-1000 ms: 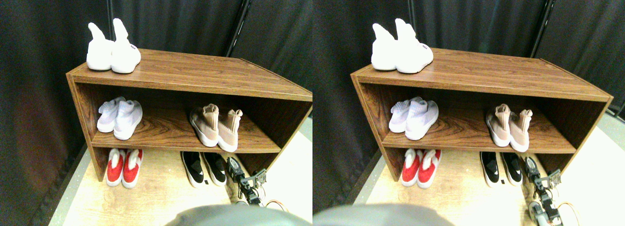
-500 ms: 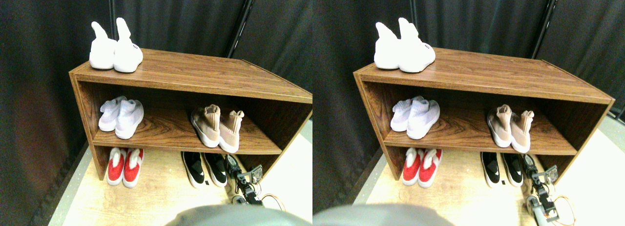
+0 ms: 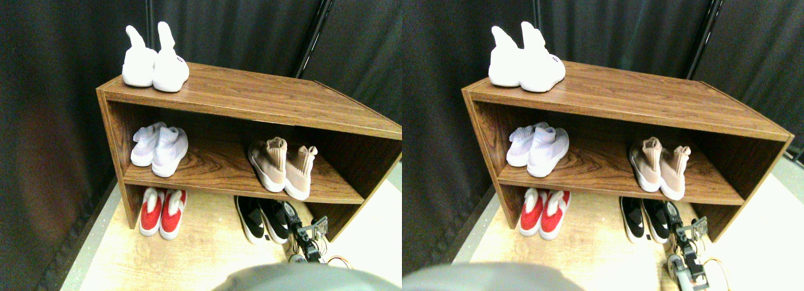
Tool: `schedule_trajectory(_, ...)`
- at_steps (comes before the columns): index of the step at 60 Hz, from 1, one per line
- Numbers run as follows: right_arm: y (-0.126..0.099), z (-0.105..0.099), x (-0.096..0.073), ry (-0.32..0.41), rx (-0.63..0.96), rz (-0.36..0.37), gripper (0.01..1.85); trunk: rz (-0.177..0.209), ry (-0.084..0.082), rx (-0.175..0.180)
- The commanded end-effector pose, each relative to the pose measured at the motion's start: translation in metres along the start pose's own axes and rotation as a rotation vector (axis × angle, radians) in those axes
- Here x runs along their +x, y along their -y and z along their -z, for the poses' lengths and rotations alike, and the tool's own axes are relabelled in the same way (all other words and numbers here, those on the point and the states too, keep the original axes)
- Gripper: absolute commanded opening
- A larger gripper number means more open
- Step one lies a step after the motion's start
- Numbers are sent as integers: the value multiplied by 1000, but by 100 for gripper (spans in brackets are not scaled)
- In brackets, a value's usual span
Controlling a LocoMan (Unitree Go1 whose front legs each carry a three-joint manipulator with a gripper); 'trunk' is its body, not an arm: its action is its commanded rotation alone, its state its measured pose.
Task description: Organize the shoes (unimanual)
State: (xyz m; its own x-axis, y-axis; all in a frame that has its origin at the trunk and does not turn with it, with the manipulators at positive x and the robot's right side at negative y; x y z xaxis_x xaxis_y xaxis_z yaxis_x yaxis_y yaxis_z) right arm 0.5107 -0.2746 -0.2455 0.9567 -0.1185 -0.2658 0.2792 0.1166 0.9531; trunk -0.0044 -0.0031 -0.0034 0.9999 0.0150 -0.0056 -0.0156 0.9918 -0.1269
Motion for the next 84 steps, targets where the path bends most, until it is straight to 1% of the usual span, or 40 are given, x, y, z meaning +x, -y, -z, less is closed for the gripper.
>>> schedule_trajectory(1, -7, 8, -3, -42, 15, -17, 6, -14, -17, -13)
schedule_trajectory(14, -14, 10, -9, -48, 9, -25, 6, -13, -17, -14)
schedule_trajectory(24, -17, 16, -14, -72, -23, -69, 6, -8, -18, -12)
schedule_trajectory(29, -17, 18, -15, -57, -13, -67, 6, -9, -17, -13)
schedule_trajectory(31, -17, 19, -16, -60, -7, -74, 6, -9, -17, -13)
schedule_trajectory(32, -17, 19, -16, -60, -7, -74, 6, -8, -13, -13)
schedule_trajectory(36, -16, 20, -17, -57, 4, -73, 6, -8, -14, -12)
schedule_trajectory(37, -16, 20, -17, -57, 7, -72, 6, -8, -12, -12)
schedule_trajectory(42, -15, 18, -16, -65, 8, -74, 6, -6, -11, -11)
schedule_trajectory(45, -15, 15, -16, -50, 12, -69, 6, -5, -9, -9)
schedule_trajectory(47, -15, 12, -16, -26, 4, -63, 6, -2, -8, -6)
schedule_trajectory(52, -15, 6, -16, -13, -17, -61, 6, 2, -6, -3)
schedule_trajectory(53, -16, 4, -16, -32, -43, -73, 6, 5, -5, 0)
schedule_trajectory(58, -19, 0, -17, -32, -61, -96, 6, 10, -2, 3)
schedule_trajectory(59, -22, -3, -19, -32, -60, -114, 6, 12, 0, 4)
schedule_trajectory(63, -27, -5, -24, -23, -48, -125, 6, 16, 1, 5)
schedule_trajectory(66, -36, -9, -33, -20, -57, -152, 6, 20, 5, 6)
schedule_trajectory(67, -36, -9, -33, -20, -57, -152, 6, 20, 6, 6)
schedule_trajectory(73, -46, -12, -50, -32, -60, -201, 6, 24, 12, 8)
schedule_trajectory(75, -47, -13, -52, -35, -60, -204, 6, 24, 14, 8)
schedule_trajectory(78, -49, -14, -63, -41, -63, -220, 6, 25, 14, 10)
schedule_trajectory(80, -49, -14, -64, -43, -66, -222, 6, 25, 16, 11)
schedule_trajectory(82, -50, -14, -71, -40, -65, -232, 6, 26, 20, 10)
schedule_trajectory(84, -51, -14, -75, -44, -58, -235, 6, 27, 21, 10)
